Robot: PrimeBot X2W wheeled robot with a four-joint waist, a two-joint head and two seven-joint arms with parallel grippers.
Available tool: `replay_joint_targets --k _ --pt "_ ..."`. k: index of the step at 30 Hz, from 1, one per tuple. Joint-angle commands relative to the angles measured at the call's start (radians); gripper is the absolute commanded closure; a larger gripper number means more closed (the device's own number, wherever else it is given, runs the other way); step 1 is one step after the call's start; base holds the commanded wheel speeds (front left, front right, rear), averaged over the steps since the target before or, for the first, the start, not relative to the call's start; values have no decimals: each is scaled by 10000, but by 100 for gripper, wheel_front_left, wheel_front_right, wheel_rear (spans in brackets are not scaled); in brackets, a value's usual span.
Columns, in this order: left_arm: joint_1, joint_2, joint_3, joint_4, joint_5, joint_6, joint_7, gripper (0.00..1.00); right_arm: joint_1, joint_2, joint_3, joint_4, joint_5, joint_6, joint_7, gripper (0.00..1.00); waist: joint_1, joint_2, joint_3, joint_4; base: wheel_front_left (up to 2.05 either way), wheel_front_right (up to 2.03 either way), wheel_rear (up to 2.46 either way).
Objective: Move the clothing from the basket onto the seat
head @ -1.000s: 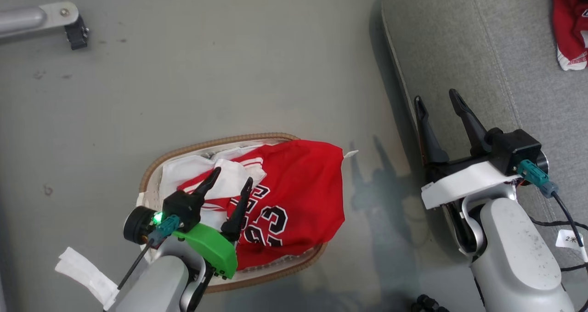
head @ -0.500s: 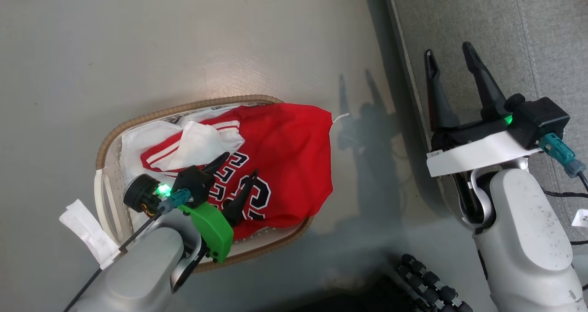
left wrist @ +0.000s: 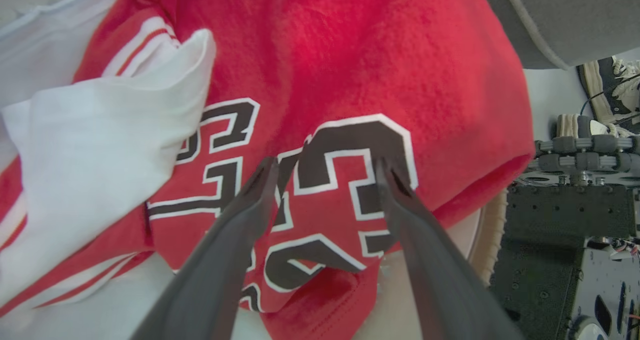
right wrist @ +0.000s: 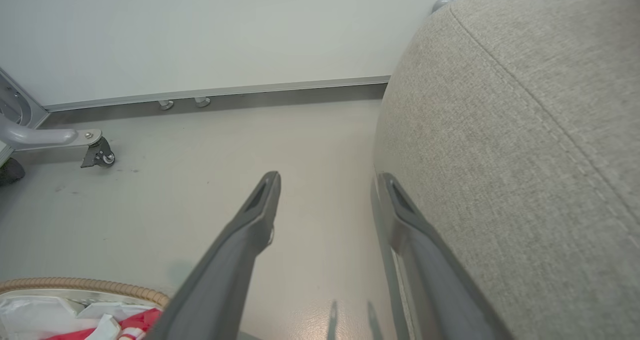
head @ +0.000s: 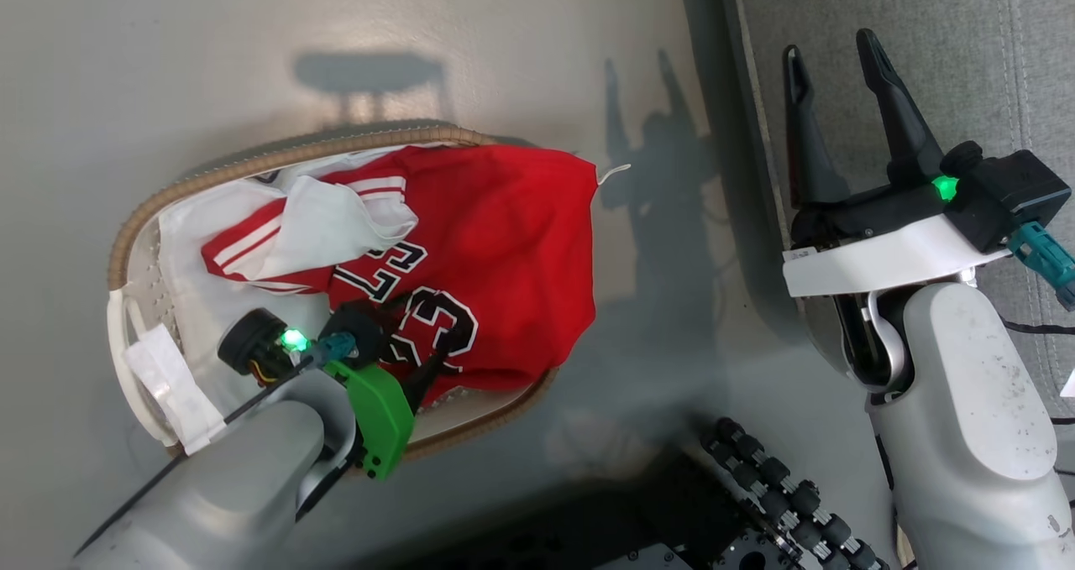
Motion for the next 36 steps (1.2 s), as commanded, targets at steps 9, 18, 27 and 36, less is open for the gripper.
replay_joint_targets --k 9,18,27,36 --pt "-526 -179 -332 248 50 13 95 0 19 -26 -142 -223 -131 -14 -47 0 -2 0 436 -66 0 0 0" --pt "-670 -547 -334 364 603 13 465 0 220 -26 -260 -443 -304 -14 -47 0 -2 0 589 86 0 0 0" --pt "-818 -913 -334 1155 791 13 629 0 244 -27 -300 -512 -402 -14 -47 0 -2 0 594 203 0 0 0" --pt "-783 -791 -335 1152 798 13 623 100 -22 -26 -183 -376 -201 -14 -48 0 -2 0 438 112 0 0 0"
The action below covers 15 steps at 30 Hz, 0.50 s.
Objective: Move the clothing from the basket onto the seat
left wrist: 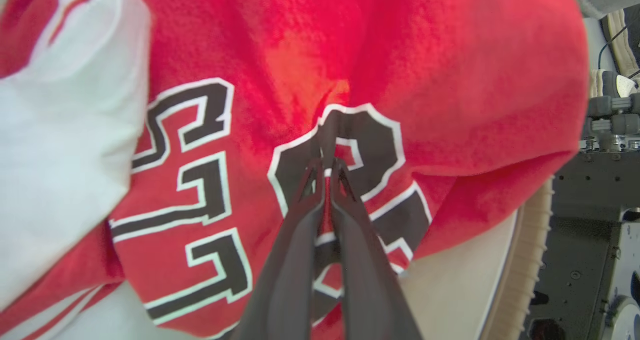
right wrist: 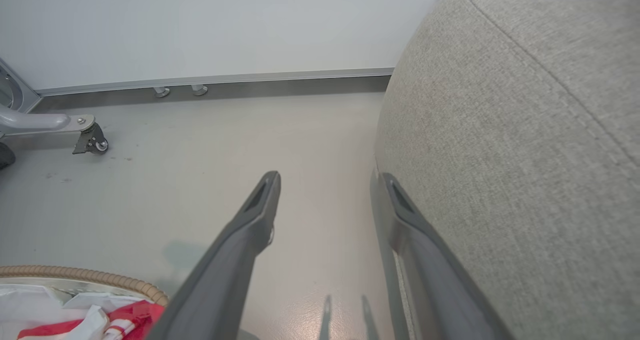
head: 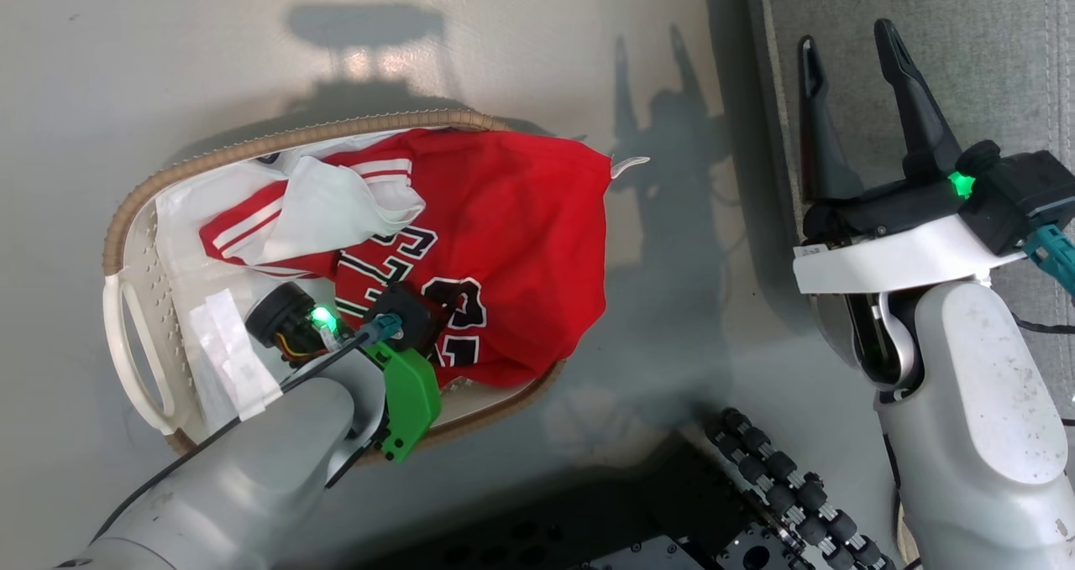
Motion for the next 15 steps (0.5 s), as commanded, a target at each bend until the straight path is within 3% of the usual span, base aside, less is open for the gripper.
replay_joint_targets --k 1,12,15 --pt "-82 162 12 11 11 13 -72 100 -144 -25 7 58 116 -14 -48 0 0 0 -69 -57 0 0 0" --pt "196 372 12 38 -667 13 -671 100 -422 -24 318 479 313 -14 -48 0 0 0 -1265 -201 0 0 0" --pt "212 337 408 -382 -840 13 -710 100 -320 -27 300 628 257 -14 -48 0 0 0 -1737 -99 0 0 0"
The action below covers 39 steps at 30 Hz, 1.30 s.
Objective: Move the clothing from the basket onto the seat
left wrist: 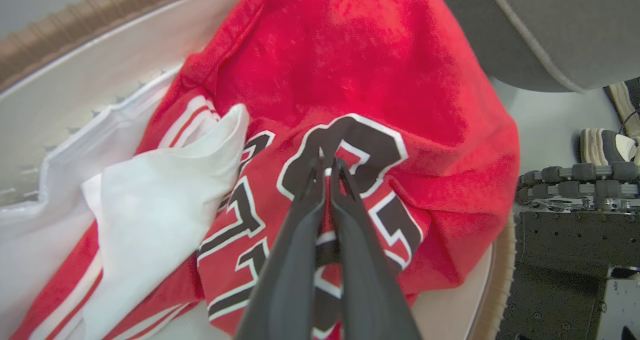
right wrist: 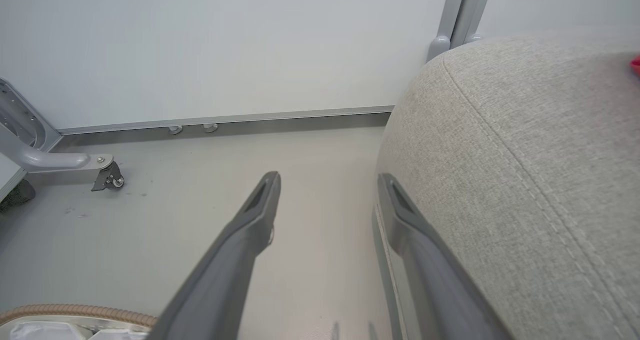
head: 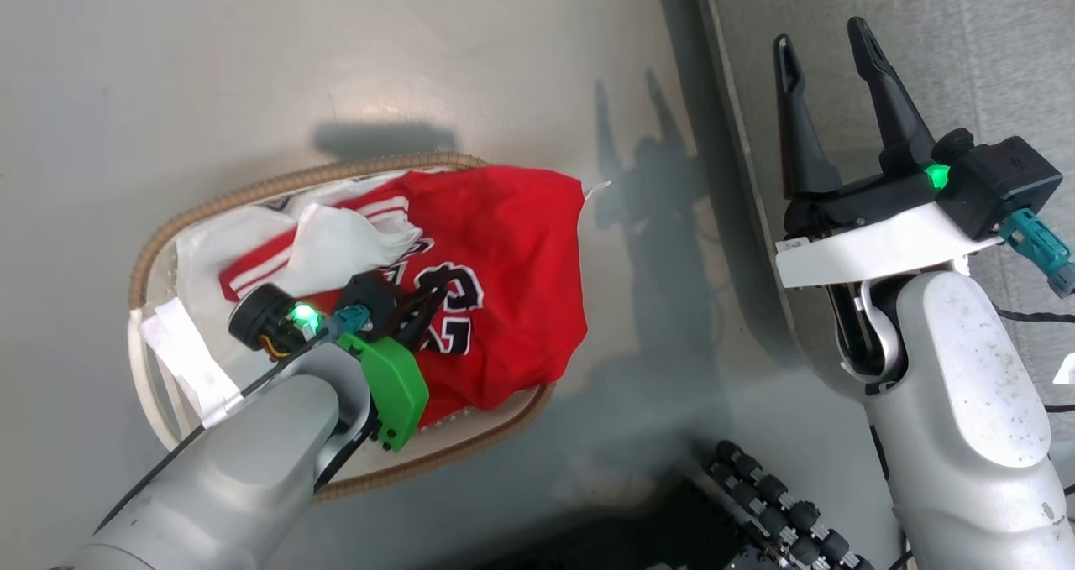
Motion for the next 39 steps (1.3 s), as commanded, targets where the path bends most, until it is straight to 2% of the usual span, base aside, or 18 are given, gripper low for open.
replay_joint_targets --k 1,21,28,39 --pt "193 59 266 -171 25 13 -63 100 86 -34 -39 74 -36 -14 -49 0 0 0 -730 145 0 0 0" --pt "3002 -614 3987 -2212 1623 13 -54 100 1146 -40 0 1178 -434 -14 -49 0 0 0 -4061 1599 0 0 0" --pt "3889 -748 5287 -3162 2119 13 -54 100 1573 -38 75 1444 -387 -14 -49 0 0 0 -4957 1846 0 0 0" --pt "4594 -1141 6746 -4488 2636 13 -55 100 2360 -35 228 1783 -260 -14 -49 0 0 0 -6087 2086 0 0 0"
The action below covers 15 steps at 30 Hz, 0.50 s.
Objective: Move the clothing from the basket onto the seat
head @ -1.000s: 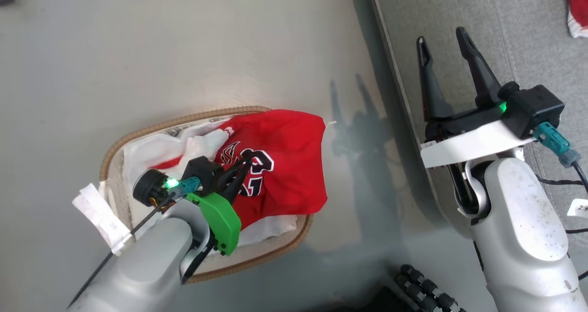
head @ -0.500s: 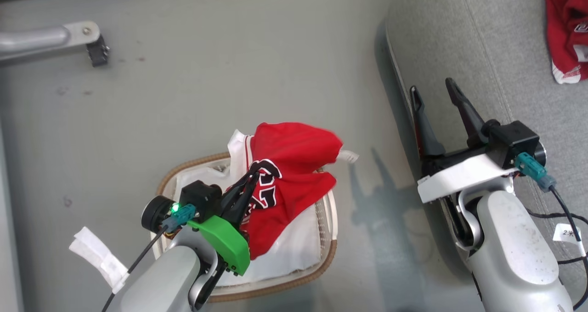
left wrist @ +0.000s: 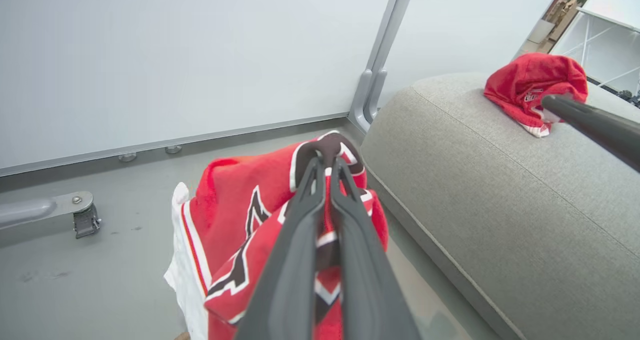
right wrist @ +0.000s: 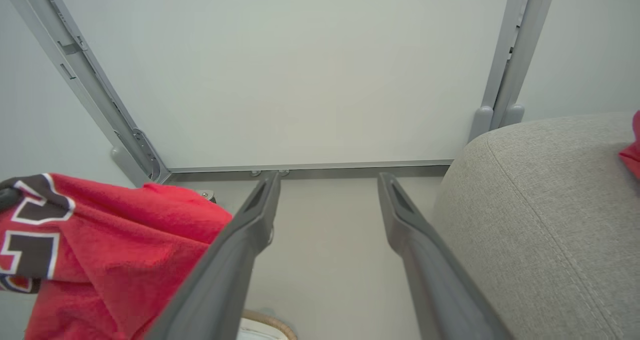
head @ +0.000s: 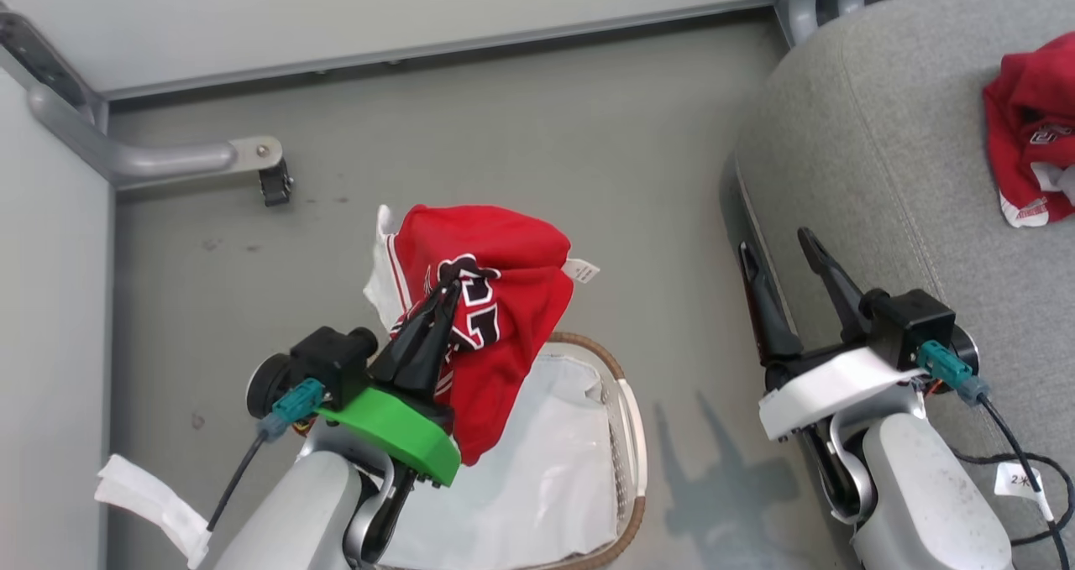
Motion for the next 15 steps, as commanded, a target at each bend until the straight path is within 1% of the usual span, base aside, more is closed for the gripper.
replay_joint_targets --k 1,5,12,15 --pt "229 -90 261 -193 84 13 -5 100 272 -45 -5 42 82 -14 -47 0 1 0 -574 229 0 0 0" --pt "435 -270 706 -616 224 13 -5 100 654 -46 22 112 76 -14 -47 0 1 0 -999 296 0 0 0" --pt "761 -502 1085 -1311 539 13 -5 100 1291 -43 6 256 184 -14 -47 0 1 0 -1689 369 0 0 0" --pt "911 -710 1273 -1618 391 13 -5 100 1572 -45 -70 315 221 -14 -47 0 1 0 -1947 440 0 0 0"
